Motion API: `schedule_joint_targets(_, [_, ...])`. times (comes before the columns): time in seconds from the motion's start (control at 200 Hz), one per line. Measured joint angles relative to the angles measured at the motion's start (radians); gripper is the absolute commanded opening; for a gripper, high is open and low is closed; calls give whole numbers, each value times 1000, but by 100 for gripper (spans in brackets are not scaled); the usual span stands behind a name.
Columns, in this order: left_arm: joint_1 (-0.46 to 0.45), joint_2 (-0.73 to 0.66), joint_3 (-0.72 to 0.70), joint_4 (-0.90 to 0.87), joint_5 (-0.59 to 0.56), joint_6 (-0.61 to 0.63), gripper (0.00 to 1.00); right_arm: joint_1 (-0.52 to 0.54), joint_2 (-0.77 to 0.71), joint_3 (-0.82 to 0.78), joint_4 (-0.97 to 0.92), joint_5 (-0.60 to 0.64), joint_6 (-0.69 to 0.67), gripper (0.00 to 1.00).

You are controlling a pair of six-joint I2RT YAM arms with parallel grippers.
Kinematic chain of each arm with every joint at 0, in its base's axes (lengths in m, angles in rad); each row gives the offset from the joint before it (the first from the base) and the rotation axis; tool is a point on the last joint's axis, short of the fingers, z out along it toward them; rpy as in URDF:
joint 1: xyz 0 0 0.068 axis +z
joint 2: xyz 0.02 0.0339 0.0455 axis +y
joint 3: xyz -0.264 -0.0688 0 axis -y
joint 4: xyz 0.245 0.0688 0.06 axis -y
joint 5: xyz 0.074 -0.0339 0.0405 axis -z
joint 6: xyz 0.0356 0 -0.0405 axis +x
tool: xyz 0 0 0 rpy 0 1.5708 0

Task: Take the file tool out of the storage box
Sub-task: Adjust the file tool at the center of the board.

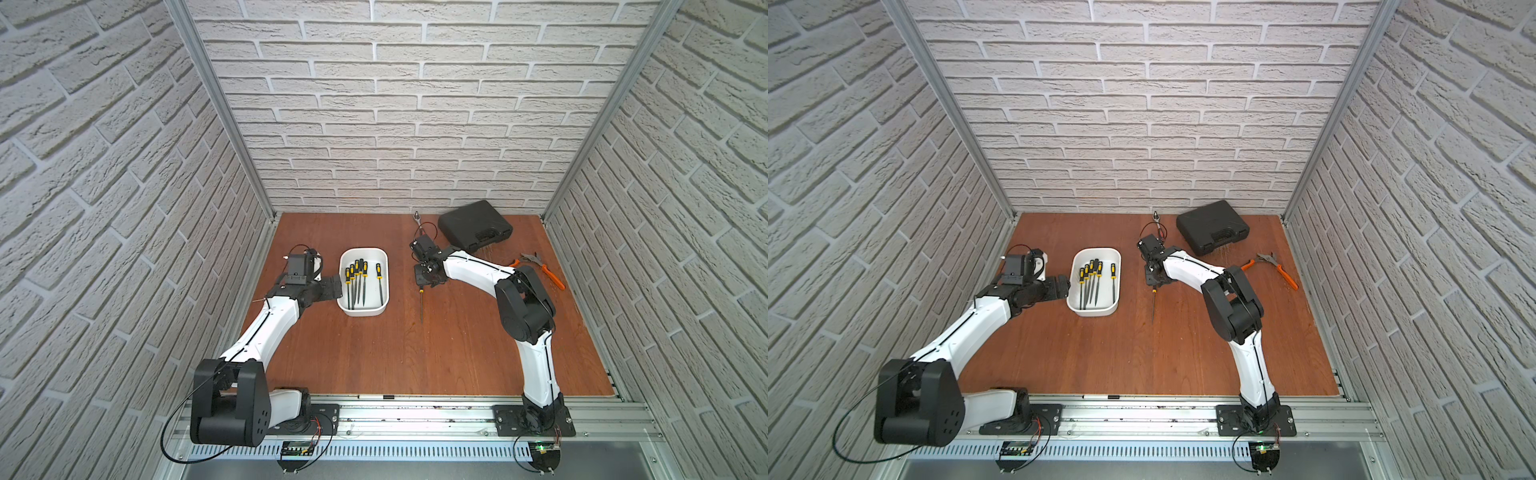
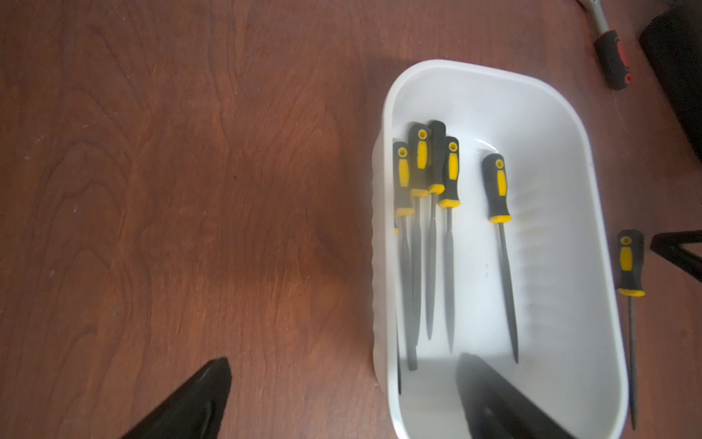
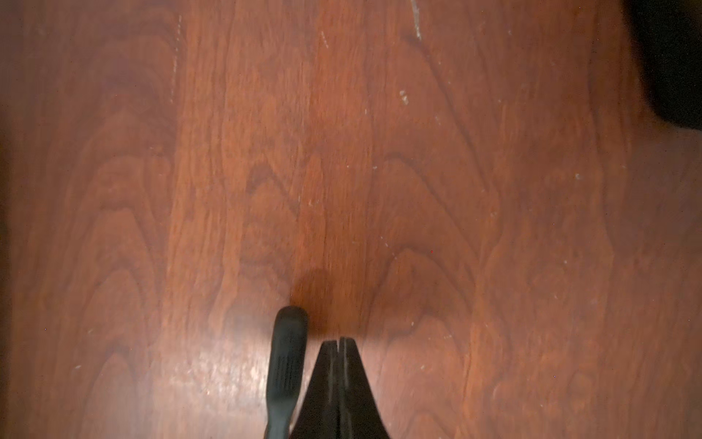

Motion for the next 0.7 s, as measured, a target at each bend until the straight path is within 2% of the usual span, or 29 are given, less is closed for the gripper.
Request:
schedule_joint_targets(0.345, [0, 0, 0, 0, -2, 0, 99, 41, 46, 99, -40, -1, -24, 2])
schedule_joint_targets(0.61, [0, 0, 0, 0, -2, 0, 99, 83, 45, 114, -42, -11, -23, 2])
schedule_joint_targets(0.65, [0, 0, 0, 0, -2, 0, 98, 84, 43, 110, -36, -13, -23, 5])
schedule_joint_targets(0.7, [0, -2, 0, 0, -2, 0, 98, 83, 35, 97, -26, -18, -24, 17])
